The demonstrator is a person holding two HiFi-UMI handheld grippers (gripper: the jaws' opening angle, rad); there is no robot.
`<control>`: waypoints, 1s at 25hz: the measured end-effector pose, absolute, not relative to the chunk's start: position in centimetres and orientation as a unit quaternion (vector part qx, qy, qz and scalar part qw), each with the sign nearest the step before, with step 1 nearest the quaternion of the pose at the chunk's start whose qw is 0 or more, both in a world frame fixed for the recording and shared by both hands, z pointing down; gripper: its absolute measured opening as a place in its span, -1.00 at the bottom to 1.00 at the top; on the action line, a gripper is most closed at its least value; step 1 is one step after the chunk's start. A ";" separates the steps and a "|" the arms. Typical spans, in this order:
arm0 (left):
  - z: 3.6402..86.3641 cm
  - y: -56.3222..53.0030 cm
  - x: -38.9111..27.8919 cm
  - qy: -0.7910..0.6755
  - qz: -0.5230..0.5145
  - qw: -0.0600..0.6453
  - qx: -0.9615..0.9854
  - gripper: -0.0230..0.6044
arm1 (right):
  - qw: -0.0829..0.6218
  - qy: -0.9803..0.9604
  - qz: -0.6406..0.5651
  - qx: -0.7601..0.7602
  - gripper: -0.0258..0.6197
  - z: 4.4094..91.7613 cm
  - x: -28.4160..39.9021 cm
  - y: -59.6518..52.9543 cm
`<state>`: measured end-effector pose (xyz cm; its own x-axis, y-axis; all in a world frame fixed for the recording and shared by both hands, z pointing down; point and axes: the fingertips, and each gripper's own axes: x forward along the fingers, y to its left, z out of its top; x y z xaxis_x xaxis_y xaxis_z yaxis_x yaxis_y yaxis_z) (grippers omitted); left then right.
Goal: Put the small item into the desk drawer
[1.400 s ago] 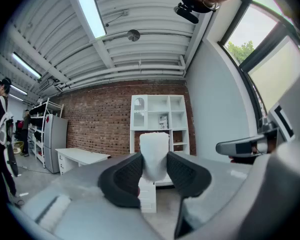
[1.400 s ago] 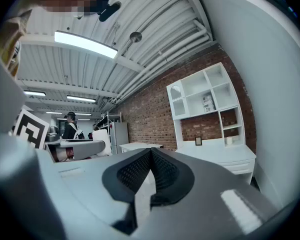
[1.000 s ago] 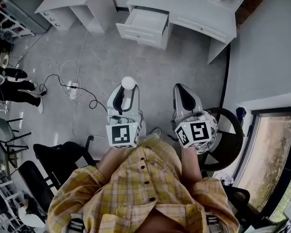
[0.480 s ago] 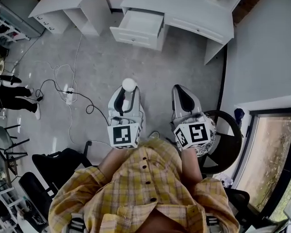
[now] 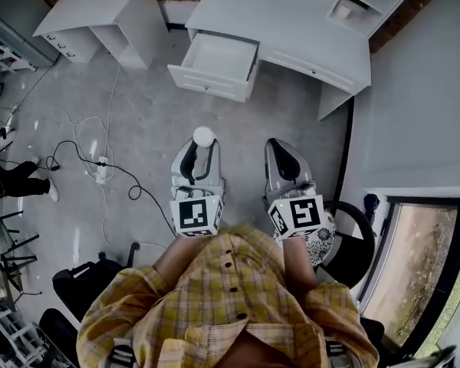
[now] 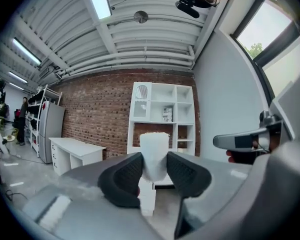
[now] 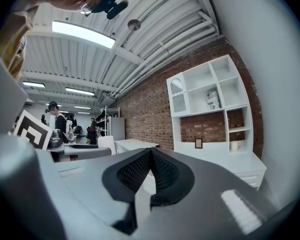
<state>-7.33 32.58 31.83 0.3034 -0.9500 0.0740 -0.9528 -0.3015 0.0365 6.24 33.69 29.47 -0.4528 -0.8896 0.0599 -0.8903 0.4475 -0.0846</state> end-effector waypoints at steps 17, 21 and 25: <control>31.5 7.8 -10.8 -0.553 0.056 0.065 0.829 -0.40 | 0.023 -0.826 0.072 0.559 -0.92 28.2 2.0 9.8; 32.0 4.1 -11.3 -0.541 0.059 0.074 0.835 -0.40 | 0.029 -0.820 0.095 0.564 -0.92 29.3 1.3 6.0; 32.8 1.5 -11.1 -0.527 0.071 0.077 0.843 -0.40 | 0.030 -0.813 0.100 0.572 -0.92 29.5 1.0 3.2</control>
